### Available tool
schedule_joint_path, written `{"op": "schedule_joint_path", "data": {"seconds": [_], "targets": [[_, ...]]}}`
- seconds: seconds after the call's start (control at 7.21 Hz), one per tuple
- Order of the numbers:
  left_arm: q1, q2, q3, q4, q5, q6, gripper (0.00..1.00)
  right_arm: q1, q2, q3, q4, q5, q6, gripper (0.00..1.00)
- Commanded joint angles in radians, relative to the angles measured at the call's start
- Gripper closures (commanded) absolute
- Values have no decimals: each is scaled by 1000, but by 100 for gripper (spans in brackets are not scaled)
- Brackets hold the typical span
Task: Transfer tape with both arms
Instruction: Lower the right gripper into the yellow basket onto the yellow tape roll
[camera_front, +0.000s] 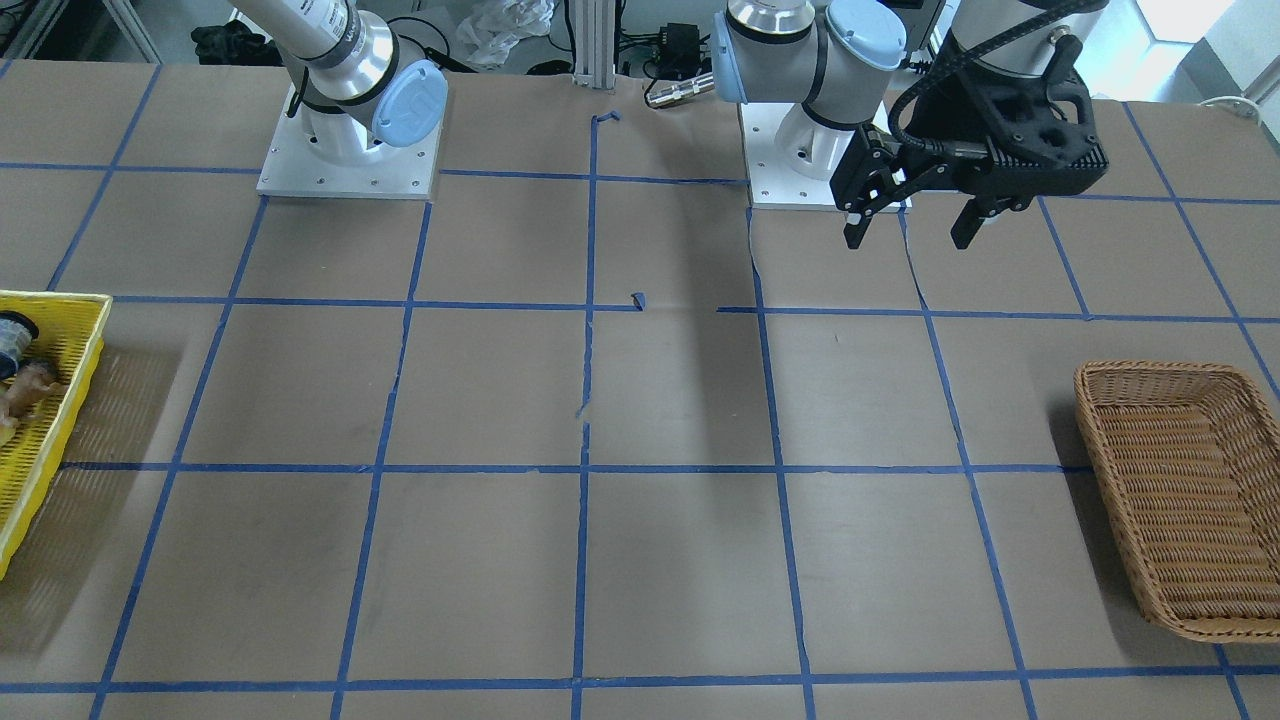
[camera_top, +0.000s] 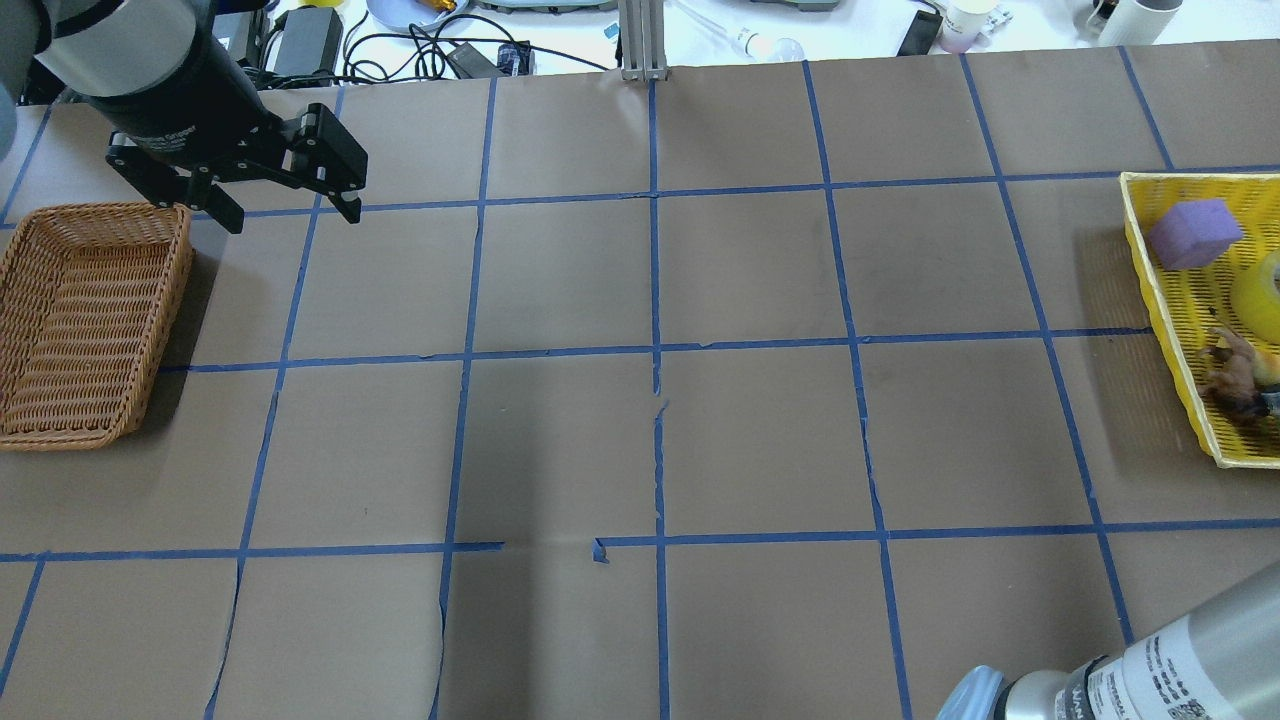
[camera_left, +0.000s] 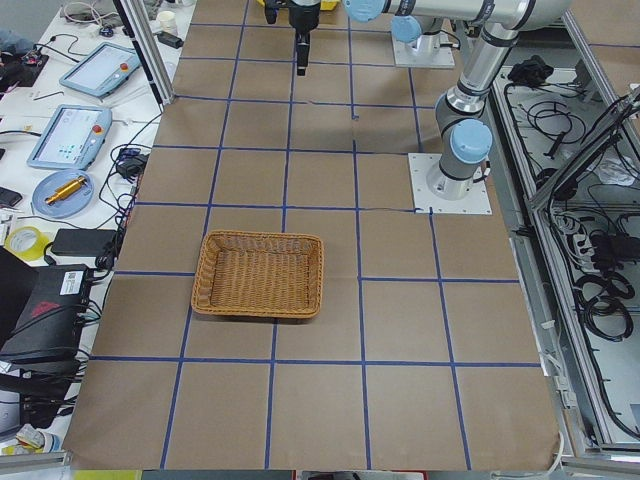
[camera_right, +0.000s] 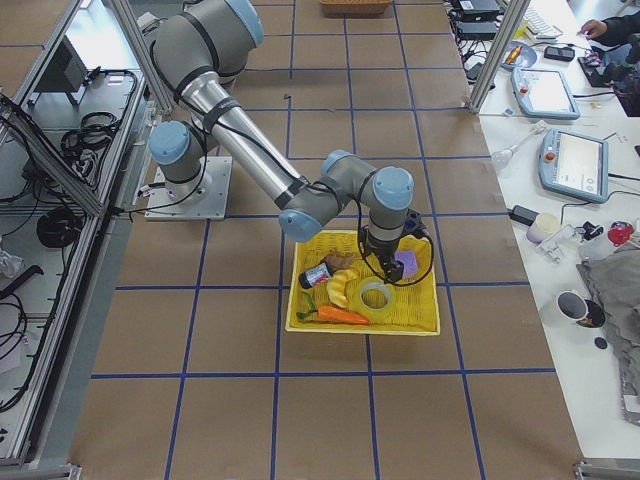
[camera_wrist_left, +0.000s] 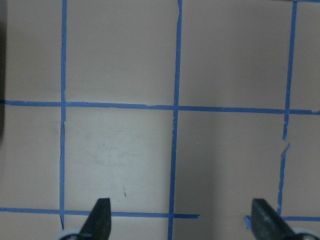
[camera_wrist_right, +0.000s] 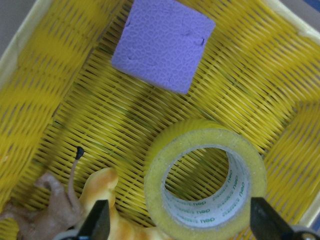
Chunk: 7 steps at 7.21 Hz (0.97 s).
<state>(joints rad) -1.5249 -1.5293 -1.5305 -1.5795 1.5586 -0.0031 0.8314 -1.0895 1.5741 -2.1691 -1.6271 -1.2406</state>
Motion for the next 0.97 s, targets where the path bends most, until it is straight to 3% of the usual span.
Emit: {"op": "schedule_joint_path", "data": {"seconds": [0.0, 0.28, 0.42, 0.55, 0.69, 0.83], "targets": [[0, -3, 1, -5, -3, 0, 0, -8, 80, 18, -92, -3, -2, 0], [0, -2, 1, -5, -2, -2, 0, -8, 83, 27, -89, -2, 3, 1], [-1, 0, 0, -5, -2, -2, 0, -6, 83, 35, -90, 4, 4, 28], [-1, 0, -2, -5, -3, -2, 0, -8, 83, 37, -90, 0, 3, 76], [-1, 1, -2, -5, -2, -2, 0, -8, 80, 37, -89, -2, 1, 99], [-1, 3, -2, -5, -3, -2, 0, -8, 77, 35, -81, 0, 3, 100]]}}
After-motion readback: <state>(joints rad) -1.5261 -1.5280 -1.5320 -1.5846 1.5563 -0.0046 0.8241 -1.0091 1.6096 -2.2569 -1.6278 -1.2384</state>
